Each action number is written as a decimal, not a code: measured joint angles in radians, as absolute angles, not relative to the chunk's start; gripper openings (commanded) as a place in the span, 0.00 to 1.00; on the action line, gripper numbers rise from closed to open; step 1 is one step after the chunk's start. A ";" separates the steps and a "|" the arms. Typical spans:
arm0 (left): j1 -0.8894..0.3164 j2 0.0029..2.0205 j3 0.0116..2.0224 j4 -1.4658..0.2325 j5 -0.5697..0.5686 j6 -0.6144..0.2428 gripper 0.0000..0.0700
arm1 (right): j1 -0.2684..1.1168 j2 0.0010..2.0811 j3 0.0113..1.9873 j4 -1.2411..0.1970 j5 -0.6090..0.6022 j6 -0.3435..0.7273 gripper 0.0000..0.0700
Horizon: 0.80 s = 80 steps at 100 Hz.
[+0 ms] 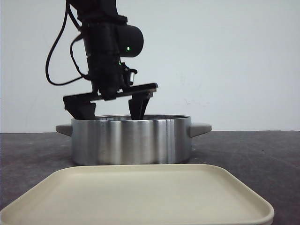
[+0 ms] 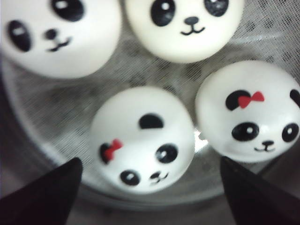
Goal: Steam buns
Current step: 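Carry the bun with the left gripper into the pot and open, then raise the left gripper out of the pot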
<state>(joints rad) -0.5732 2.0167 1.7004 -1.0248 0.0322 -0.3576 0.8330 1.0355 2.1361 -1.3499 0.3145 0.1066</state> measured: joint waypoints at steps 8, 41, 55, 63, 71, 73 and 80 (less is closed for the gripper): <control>-0.570 2.017 1.761 -1.060 0.032 -0.357 0.86 | 0.833 1.036 2.136 -1.350 0.315 0.110 0.00; -0.574 1.996 2.133 -1.249 -0.013 -0.270 0.20 | 0.833 1.034 2.119 -1.349 0.385 0.114 0.00; -0.583 1.838 2.155 -1.209 -0.020 -0.252 0.02 | 0.833 1.034 2.068 -1.343 0.393 0.114 0.00; -0.593 1.705 2.163 -1.221 -0.020 -0.228 0.02 | 0.833 1.033 2.020 -1.326 0.393 0.114 0.00; -0.604 1.573 2.177 -1.248 -0.020 -0.201 0.02 | 0.833 1.021 1.948 -1.245 0.393 0.114 0.00; -0.607 1.541 2.178 -1.255 -0.021 -0.197 0.02 | 0.833 1.017 1.926 -1.214 0.393 0.114 0.00; -0.613 1.444 2.181 -1.277 -0.025 -0.187 0.02 | 0.833 0.994 1.832 -1.089 0.393 0.114 0.00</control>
